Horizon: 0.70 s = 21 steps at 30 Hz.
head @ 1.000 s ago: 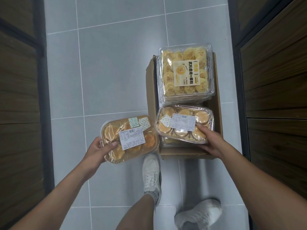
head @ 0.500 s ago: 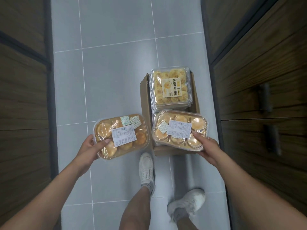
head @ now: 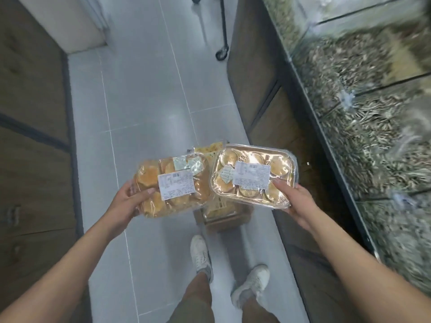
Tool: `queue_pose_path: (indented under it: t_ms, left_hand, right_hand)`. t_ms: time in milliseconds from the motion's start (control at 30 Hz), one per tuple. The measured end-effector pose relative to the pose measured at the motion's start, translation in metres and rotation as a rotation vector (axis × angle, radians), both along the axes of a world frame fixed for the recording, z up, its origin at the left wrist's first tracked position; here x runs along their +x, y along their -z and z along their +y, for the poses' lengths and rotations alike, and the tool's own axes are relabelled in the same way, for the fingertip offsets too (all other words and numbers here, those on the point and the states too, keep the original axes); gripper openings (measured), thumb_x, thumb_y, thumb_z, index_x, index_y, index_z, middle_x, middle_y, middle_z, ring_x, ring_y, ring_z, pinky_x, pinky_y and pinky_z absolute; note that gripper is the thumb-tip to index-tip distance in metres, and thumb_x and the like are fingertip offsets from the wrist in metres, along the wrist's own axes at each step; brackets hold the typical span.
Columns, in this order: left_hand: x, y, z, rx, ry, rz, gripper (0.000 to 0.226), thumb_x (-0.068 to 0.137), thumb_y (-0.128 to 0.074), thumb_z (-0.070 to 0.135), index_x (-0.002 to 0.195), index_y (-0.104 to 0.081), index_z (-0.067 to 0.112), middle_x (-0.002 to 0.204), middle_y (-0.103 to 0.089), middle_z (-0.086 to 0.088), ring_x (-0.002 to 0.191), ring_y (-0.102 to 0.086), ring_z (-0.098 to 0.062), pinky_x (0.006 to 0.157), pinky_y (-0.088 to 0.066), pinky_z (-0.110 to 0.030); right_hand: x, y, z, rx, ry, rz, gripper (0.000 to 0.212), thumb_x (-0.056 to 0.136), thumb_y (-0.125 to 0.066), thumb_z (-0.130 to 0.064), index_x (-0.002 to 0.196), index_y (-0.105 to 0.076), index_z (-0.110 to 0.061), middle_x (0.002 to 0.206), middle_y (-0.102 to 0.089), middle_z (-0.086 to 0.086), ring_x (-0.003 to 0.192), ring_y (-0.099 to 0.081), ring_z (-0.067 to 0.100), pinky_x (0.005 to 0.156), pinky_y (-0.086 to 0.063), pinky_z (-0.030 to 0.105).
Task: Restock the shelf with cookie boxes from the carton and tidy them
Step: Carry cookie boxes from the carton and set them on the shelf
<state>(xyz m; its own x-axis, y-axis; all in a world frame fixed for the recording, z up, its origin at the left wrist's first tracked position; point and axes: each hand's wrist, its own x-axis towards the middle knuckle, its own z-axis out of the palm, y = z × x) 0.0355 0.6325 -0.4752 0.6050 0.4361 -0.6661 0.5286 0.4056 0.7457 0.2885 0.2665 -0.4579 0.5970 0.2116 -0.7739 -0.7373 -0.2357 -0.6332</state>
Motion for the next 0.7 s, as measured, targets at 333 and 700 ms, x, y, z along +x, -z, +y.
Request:
queue_pose_path:
  t_ms: [333, 700]
  left_hand:
    - [0.048, -0.143, -0.014, 0.024, 0.201, -0.222, 0.117, 0.032, -0.104, 0.059, 0.133, -0.065, 0.014, 0.121, -0.078, -0.011, 0.102, -0.078, -0.029, 0.076, -0.066, -0.04]
    - [0.083, -0.229, -0.167, -0.07, 0.495, -0.438, 0.102, 0.035, -0.107, 0.046, 0.122, -0.068, 0.009, 0.111, -0.08, -0.017, 0.088, -0.081, -0.03, 0.065, -0.066, -0.035]
  right_hand:
    - [-0.017, -0.157, -0.067, 0.124, 0.119, -0.246, 0.041, 0.094, -0.075, -0.019, 0.132, -0.067, -0.007, 0.121, -0.076, 0.013, 0.114, -0.073, 0.031, 0.095, -0.056, 0.042]
    - [-0.103, -0.253, -0.244, 0.116, 0.317, -0.425, 0.073, 0.075, -0.092, -0.039, 0.134, -0.064, -0.006, 0.122, -0.075, 0.017, 0.113, -0.073, 0.037, 0.109, -0.05, 0.054]
